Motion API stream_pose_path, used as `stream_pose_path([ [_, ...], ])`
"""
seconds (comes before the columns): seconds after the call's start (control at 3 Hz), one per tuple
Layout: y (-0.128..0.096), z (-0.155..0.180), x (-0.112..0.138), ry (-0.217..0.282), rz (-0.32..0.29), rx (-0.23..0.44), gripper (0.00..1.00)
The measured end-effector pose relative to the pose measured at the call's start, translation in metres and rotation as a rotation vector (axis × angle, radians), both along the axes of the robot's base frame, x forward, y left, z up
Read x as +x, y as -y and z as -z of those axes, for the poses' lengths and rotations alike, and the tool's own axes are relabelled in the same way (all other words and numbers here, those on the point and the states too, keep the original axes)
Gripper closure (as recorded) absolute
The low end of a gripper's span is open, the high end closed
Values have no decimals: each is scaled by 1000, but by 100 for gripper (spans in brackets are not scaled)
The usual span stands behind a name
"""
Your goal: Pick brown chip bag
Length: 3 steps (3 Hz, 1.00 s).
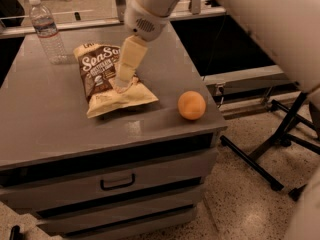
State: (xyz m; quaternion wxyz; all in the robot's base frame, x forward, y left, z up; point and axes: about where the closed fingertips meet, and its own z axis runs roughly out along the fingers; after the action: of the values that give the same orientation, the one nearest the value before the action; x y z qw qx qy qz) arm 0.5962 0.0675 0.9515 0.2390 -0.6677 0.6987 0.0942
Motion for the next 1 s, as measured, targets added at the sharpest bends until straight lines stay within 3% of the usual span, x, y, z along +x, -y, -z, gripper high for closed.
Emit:
stream_pose_path([
  [1.0,-39,90,46,-140,180,28,0],
])
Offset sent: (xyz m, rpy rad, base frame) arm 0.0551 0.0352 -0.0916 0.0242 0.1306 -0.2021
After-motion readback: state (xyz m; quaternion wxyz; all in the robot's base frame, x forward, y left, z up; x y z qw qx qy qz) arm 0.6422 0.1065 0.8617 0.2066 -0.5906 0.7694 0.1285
